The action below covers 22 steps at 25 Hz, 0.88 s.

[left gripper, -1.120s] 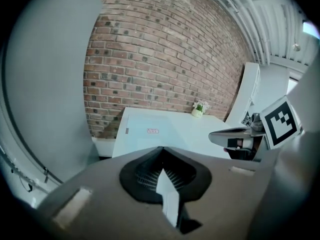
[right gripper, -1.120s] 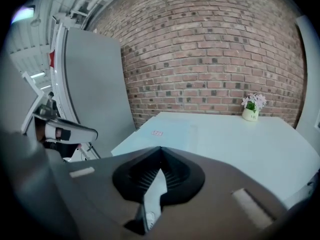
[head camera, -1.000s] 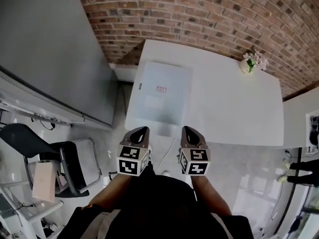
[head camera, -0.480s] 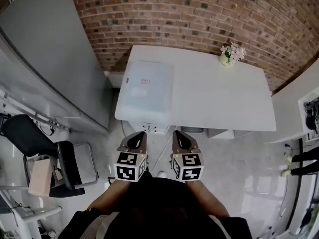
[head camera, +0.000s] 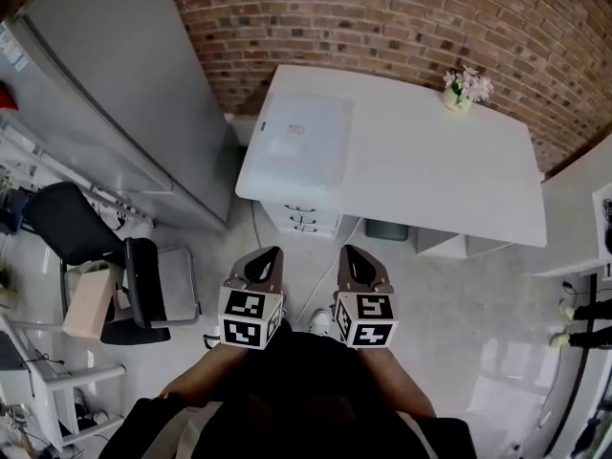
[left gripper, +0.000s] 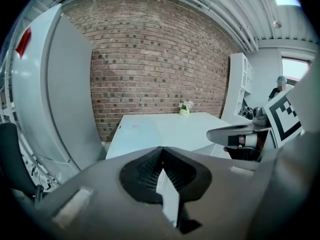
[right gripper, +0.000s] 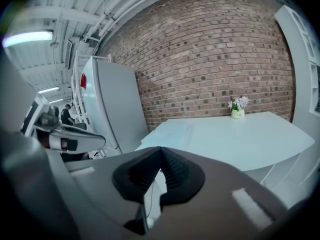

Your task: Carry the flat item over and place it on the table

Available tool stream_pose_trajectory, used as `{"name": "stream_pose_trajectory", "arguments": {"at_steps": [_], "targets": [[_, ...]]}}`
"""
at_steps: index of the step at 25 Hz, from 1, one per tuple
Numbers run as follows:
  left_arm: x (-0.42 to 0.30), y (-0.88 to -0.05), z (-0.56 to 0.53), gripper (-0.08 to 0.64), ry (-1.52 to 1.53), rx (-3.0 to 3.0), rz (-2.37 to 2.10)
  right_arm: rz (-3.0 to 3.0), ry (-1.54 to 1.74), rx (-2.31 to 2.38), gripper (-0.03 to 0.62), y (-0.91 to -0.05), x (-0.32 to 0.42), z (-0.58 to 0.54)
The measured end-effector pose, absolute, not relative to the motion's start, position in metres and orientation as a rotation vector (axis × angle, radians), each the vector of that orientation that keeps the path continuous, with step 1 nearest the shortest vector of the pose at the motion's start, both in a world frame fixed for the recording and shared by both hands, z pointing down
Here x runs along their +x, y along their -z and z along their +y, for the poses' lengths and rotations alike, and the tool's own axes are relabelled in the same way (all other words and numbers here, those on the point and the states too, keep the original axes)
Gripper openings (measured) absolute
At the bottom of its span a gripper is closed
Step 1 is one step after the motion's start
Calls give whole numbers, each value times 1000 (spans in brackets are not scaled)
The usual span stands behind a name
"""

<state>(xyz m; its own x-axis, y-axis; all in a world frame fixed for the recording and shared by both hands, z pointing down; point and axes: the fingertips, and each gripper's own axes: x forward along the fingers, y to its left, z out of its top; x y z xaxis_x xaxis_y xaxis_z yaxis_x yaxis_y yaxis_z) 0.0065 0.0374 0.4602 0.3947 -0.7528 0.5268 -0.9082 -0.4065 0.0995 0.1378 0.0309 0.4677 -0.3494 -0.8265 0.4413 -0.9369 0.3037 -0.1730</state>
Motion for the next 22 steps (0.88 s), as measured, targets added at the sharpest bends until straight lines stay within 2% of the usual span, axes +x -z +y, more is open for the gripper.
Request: {"name": "stream_pose_trajectory", "arguments": {"at_steps": [6, 22], "targets": [[-4, -459, 33, 3, -587, 2307, -1441, -2311, -583, 1637, 0, -462, 126, 32], [-89, -453, 17, 3, -480, 2329, -1443, -2252, -519, 1662, 0, -449, 48, 32]]}}
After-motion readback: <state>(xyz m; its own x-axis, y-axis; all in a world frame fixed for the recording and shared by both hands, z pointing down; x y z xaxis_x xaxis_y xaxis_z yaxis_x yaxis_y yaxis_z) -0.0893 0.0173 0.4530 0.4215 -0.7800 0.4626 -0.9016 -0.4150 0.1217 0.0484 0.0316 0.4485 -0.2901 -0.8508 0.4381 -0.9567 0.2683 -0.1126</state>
